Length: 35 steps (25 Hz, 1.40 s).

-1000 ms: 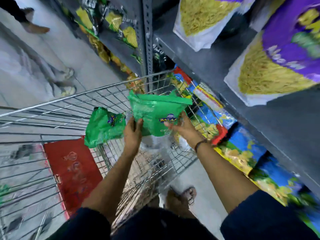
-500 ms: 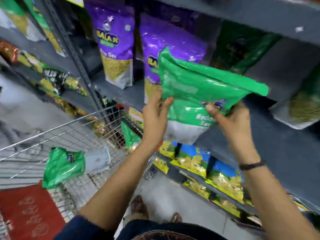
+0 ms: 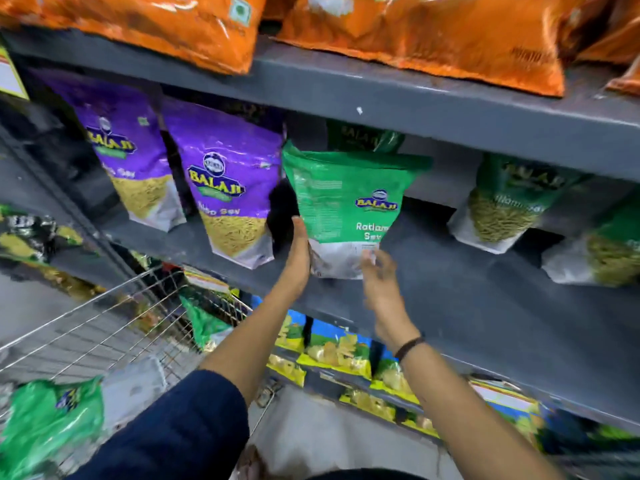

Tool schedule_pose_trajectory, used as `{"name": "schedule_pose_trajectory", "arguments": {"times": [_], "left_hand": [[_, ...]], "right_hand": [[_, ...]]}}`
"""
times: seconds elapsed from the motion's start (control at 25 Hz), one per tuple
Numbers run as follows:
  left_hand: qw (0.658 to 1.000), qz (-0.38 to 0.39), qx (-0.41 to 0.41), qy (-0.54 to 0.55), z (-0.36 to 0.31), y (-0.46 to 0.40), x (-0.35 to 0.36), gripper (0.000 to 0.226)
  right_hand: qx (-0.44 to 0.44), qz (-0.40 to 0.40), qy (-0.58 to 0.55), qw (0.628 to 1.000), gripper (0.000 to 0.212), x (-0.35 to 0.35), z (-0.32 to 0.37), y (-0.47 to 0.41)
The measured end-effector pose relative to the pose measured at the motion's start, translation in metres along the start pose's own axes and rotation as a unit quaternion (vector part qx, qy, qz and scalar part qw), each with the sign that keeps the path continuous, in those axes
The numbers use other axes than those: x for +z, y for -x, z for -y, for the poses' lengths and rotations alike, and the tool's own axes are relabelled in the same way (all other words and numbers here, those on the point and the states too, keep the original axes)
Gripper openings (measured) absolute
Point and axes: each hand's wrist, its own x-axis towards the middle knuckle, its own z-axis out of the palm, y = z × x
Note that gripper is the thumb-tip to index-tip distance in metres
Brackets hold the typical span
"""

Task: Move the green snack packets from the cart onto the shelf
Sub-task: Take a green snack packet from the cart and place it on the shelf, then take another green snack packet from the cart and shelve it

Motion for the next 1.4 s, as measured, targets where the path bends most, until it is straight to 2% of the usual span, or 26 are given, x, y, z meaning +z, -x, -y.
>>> {"name": "schedule_pose_trajectory", "arguments": {"times": [0.08, 0.12, 0.2, 0.28, 0.32, 0.44, 0.6, 0.72, 0.84, 0.92, 1.0, 1.08, 1.2, 1.28, 1.4], "left_hand": [[0.998, -0.057, 0.025, -0.005, 0.009, 0.005, -0.006, 0.054], [0.995, -0.091, 0.040, -0.023, 0.015, 0.008, -0.011, 0.057], [0.991, -0.123, 0.037, -0.032, 0.024, 0.015, -0.015, 0.055], [0.994, -0.090, 0.048, -0.036, 0.025, 0.012, -0.008, 0.046], [0.995, -0.058, 0.063, -0.057, 0.020, 0.011, -0.004, 0.043], [0.995, 0.016, 0.054, -0.085, 0.010, 0.005, 0.007, 0.041], [0.993, 0.023, 0.059, -0.098, 0.017, 0.004, 0.003, 0.037], [0.994, 0.039, 0.042, -0.098, 0.017, 0.002, -0.001, 0.042], [0.988, 0.036, 0.084, -0.122, 0.015, 0.002, -0.012, 0.038], [0.985, -0.041, 0.118, -0.118, 0.027, 0.007, -0.038, 0.032], [0.980, -0.139, 0.108, -0.090, 0.049, 0.019, -0.082, 0.030], [0.968, -0.235, 0.050, -0.067, 0.081, 0.031, -0.143, 0.029], [0.933, -0.342, -0.060, -0.089, 0.127, 0.044, -0.231, 0.031], [0.914, -0.361, -0.151, -0.110, 0.159, 0.046, -0.287, 0.033], [0.910, -0.319, -0.256, -0.068, 0.195, 0.044, -0.334, 0.035]], "right_hand": [[0.025, 0.071, -0.055, 0.996, 0.059, 0.000, -0.001, 0.000], [0.017, 0.054, -0.084, 0.995, 0.061, -0.003, 0.002, -0.007], [-0.003, -0.048, -0.105, 0.993, 0.054, -0.015, 0.003, -0.018], [0.004, -0.119, -0.104, 0.987, 0.036, -0.019, -0.006, -0.015], [0.015, -0.116, -0.090, 0.989, 0.026, -0.017, -0.012, -0.011], [0.057, -0.016, -0.080, 0.995, 0.018, -0.010, -0.010, -0.006], [0.044, 0.019, -0.044, 0.998, 0.037, -0.009, -0.003, -0.021], [0.028, 0.018, -0.032, 0.999, 0.039, -0.004, -0.015, -0.017], [-0.007, -0.067, -0.018, 0.998, 0.032, 0.011, -0.019, -0.006], [-0.036, -0.107, 0.005, 0.994, 0.026, 0.029, -0.028, 0.006], [-0.085, -0.060, 0.033, 0.994, 0.021, 0.053, -0.042, 0.025], [-0.102, 0.049, 0.090, 0.989, 0.018, 0.094, -0.058, 0.042], [-0.041, 0.201, 0.172, 0.964, 0.019, 0.162, -0.086, 0.047], [0.028, 0.259, 0.243, 0.935, 0.023, 0.217, -0.113, 0.038], [0.110, 0.290, 0.357, 0.881, 0.027, 0.270, -0.153, 0.015]]}}
